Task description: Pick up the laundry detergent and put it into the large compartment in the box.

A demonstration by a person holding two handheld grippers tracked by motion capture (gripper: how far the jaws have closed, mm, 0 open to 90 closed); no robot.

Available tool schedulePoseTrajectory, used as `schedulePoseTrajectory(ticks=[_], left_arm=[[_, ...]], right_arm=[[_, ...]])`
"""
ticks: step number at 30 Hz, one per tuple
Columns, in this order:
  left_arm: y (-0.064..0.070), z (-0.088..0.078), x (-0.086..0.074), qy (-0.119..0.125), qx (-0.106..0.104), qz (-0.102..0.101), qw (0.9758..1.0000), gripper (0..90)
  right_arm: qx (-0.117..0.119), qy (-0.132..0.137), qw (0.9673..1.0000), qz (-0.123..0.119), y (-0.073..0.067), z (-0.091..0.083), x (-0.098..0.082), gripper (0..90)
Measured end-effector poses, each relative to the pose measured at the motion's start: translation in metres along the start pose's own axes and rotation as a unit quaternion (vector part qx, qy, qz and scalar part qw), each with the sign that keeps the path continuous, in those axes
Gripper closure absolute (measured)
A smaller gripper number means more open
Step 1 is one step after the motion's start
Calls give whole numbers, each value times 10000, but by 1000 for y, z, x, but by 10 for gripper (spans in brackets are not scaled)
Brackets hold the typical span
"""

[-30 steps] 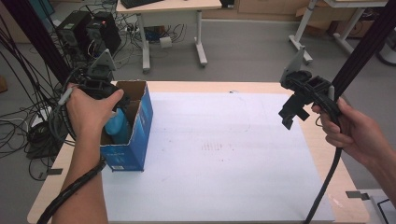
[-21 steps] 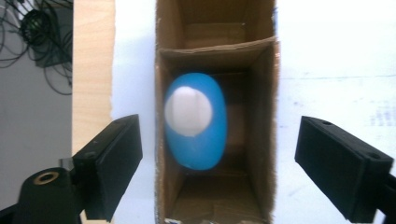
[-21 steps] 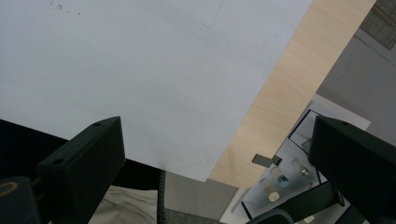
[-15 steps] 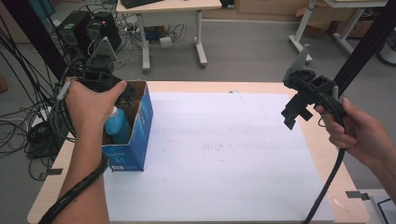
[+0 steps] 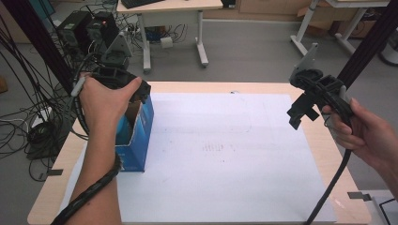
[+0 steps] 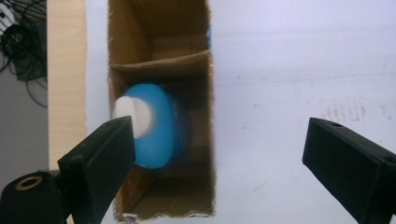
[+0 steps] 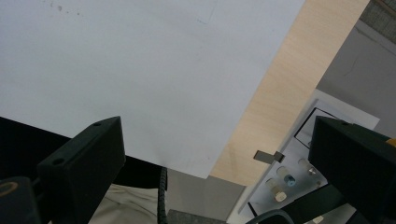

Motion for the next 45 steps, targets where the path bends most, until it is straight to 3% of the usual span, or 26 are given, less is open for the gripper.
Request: schedulePoseTrajectory(ticks=[15, 25, 45], left_arm=[[32, 7, 13, 0, -119, 385, 9992, 97], [37, 17, 16, -55, -200, 467, 9987, 98], [46, 22, 21, -108, -211, 560, 9981, 97]], right_arm=[[-14, 35, 9999, 124, 5, -3, -5, 36], [-67, 20, 9998, 194, 3, -3, -2, 36], [-69, 68, 9999, 102, 1, -5, -2, 36]])
Point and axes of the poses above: each handheld gripper's, and its own axes: z roughly forward along the jaws, x roughly out of its top, y roughly to its right, the point moved 3 cm from there along z, roughly forward along the jaws, and after that the axes turned 1 degree about -y, right-handed, at the moved point
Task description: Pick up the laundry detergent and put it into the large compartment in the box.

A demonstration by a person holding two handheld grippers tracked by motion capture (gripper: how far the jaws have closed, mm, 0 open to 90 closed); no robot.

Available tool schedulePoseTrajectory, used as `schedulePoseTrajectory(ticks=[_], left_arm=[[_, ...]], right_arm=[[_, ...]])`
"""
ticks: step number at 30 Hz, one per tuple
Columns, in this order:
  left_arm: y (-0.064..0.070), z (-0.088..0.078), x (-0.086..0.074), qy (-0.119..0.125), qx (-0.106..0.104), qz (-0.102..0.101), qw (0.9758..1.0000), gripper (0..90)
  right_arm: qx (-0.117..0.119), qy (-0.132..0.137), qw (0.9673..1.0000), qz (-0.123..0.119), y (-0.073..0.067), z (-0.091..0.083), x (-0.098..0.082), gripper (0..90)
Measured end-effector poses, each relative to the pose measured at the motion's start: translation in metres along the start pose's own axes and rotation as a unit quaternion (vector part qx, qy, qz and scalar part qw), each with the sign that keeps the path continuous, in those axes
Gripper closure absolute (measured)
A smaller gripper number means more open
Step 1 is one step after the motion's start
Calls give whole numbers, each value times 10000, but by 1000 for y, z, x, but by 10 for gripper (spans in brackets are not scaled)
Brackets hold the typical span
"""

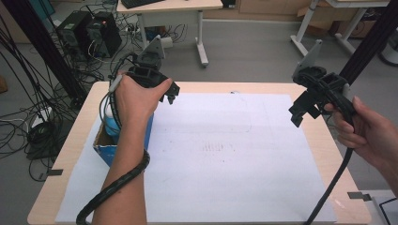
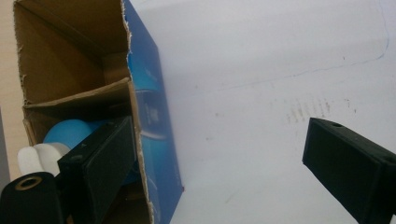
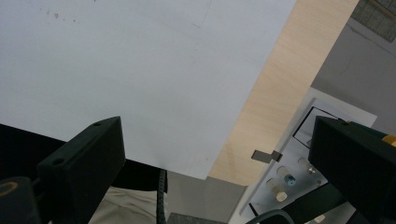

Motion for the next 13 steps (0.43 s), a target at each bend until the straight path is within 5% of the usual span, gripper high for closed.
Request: schedulePoseTrajectory(ticks=[13], left_arm=[[-2, 1, -3, 43, -23, -46, 10000, 97]], right_arm=[[24, 8, 10000, -19, -1, -1, -1, 36]])
Point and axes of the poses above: each handheld gripper's, and its own axes: z roughly forward along the jaws, x roughly out of its top, y roughly to its right, the point moved 3 cm from there along z, roughly forward along the jaws, and after that the axes turned 1 degree about -y, right-handed, at the moved point
